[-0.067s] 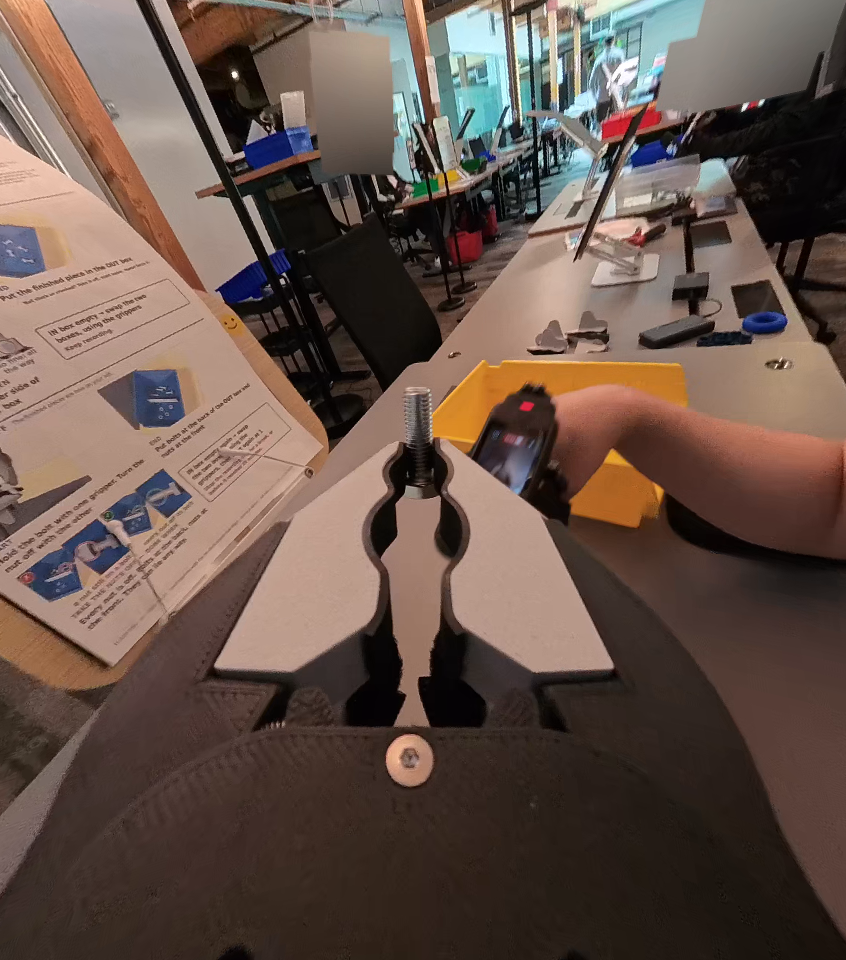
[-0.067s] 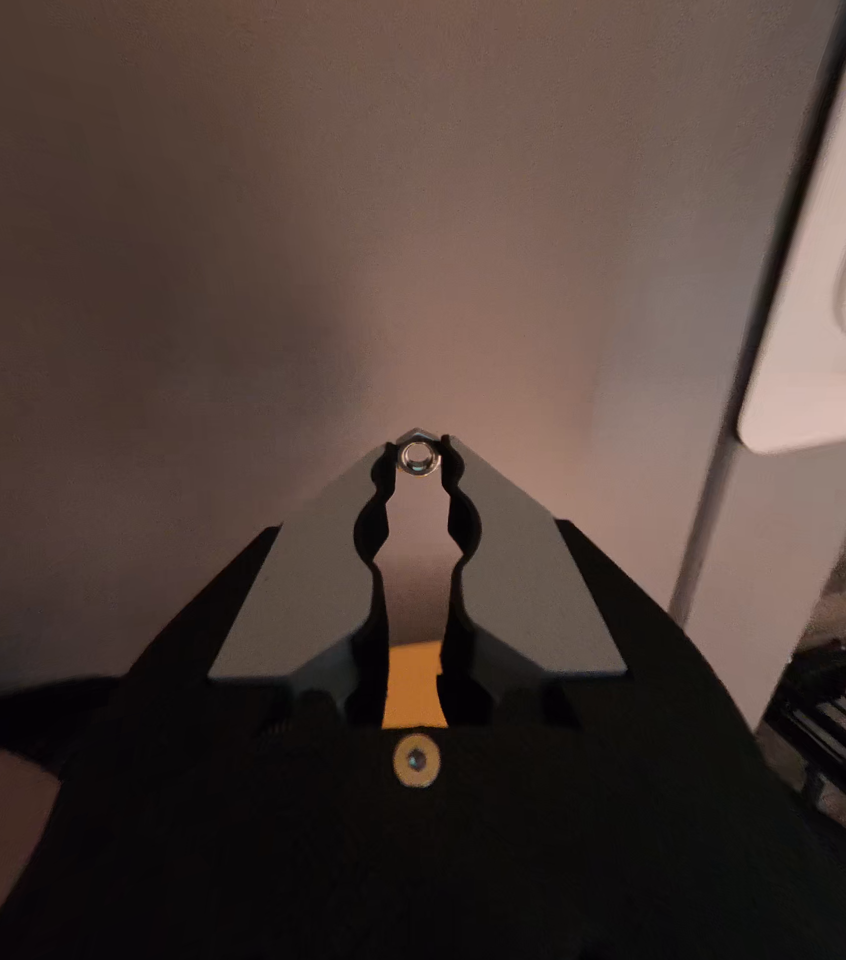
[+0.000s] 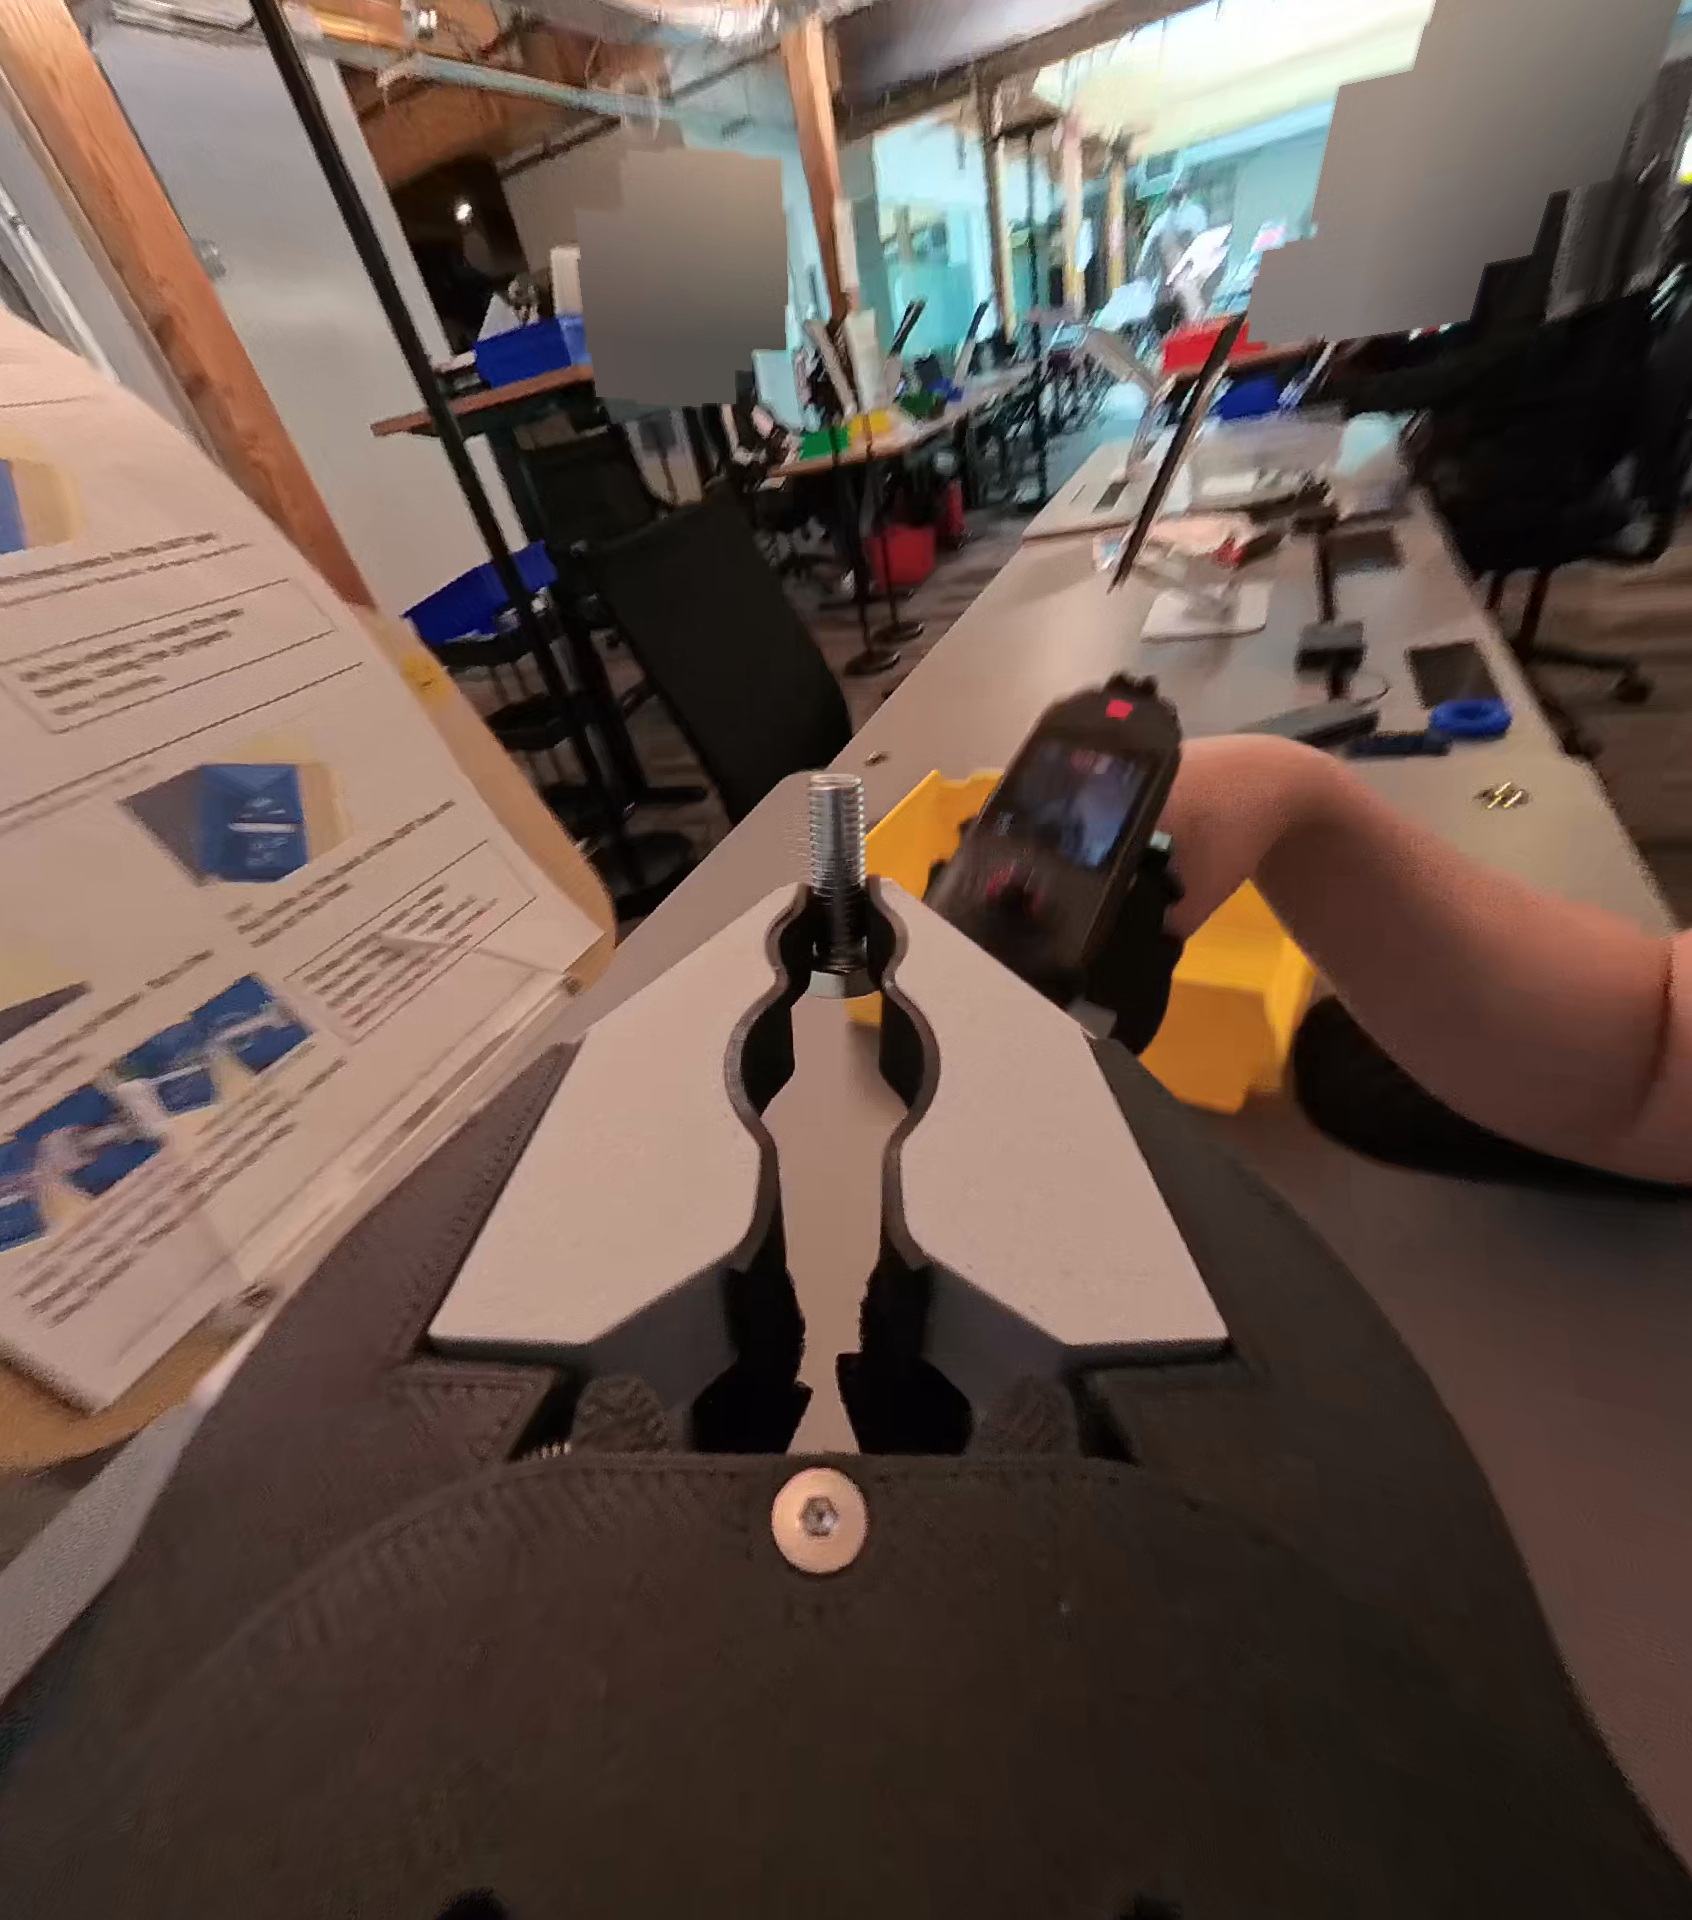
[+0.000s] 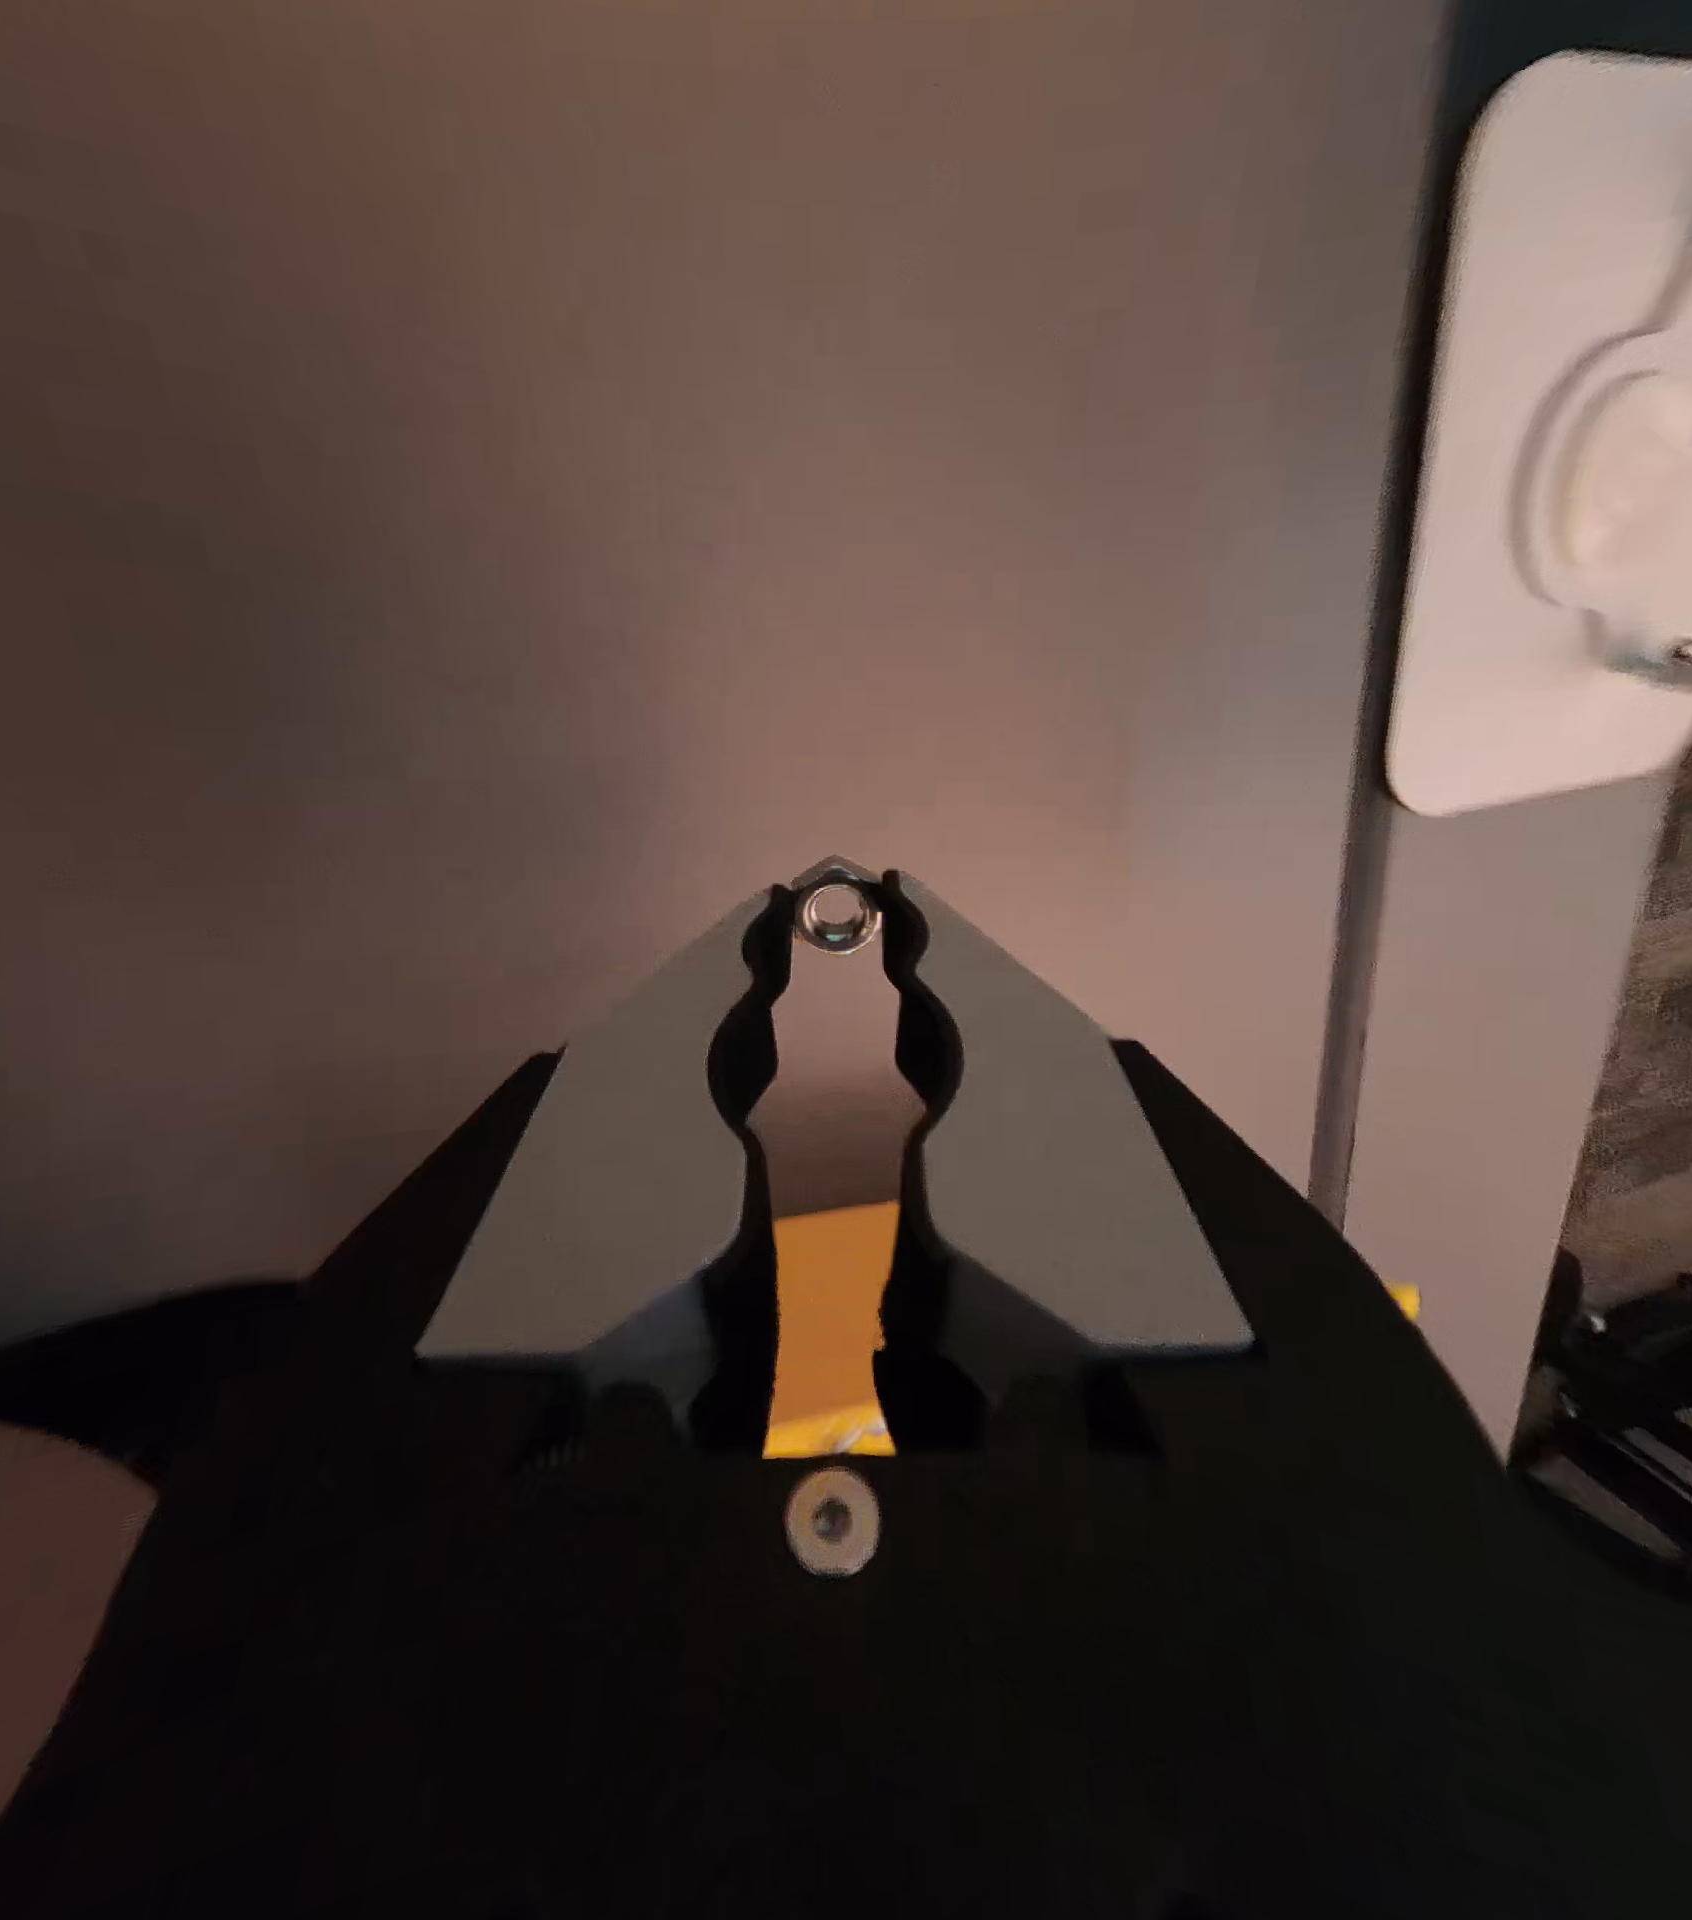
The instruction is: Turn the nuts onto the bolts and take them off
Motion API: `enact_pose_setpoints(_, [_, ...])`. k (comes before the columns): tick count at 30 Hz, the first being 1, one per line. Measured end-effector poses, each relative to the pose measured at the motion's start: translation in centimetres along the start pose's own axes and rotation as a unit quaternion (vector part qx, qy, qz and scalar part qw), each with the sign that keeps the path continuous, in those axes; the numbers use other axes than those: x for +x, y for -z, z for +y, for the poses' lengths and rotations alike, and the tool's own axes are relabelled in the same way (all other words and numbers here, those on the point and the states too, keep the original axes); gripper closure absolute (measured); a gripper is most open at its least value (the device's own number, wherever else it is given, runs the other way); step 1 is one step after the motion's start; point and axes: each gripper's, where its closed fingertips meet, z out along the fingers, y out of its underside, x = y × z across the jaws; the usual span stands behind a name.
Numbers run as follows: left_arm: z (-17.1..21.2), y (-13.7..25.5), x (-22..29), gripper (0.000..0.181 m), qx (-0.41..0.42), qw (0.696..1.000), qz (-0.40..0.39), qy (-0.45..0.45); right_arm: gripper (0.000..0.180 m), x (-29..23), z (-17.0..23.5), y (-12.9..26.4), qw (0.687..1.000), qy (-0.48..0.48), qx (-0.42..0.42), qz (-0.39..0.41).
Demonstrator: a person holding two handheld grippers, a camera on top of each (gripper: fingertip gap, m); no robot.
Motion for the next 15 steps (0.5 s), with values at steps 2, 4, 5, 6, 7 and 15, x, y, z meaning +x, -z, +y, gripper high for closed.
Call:
enact_pose_setpoints(2, [0.2,-2.3,1.5,0.174,0.040,0.998,0.035,0.043,0.163,-0.5,0.9,4.5,0.997,-0.016,0.065,0.024])
enact_pose_setpoints(4, [1.5,-5.3,3.4,0.173,0.073,0.989,0.072,0.107,0.163,-1.0,2.2,8.0,0.992,-0.032,0.108,0.058])
enact_pose_setpoints(5, [2.6,-6.8,4.3,0.174,0.090,0.982,0.086,0.143,0.164,-1.5,3.1,9.3,0.990,-0.037,0.116,0.069])
enact_pose_setpoints(6, [3.8,-8.3,5.3,0.174,0.104,0.974,0.101,0.176,0.163,-2.1,3.7,10.2,0.988,-0.038,0.126,0.076])
enact_pose_setpoints(7, [5.3,-9.6,6.4,0.174,0.112,0.965,0.118,0.204,0.163,-2.9,4.1,10.8,0.987,-0.035,0.137,0.075])
enact_pose_setpoints(15, [15.0,-13.3,10.3,0.173,0.056,0.983,0.139,0.109,0.163,-2.8,5.3,9.7,0.989,-0.056,0.120,0.063])
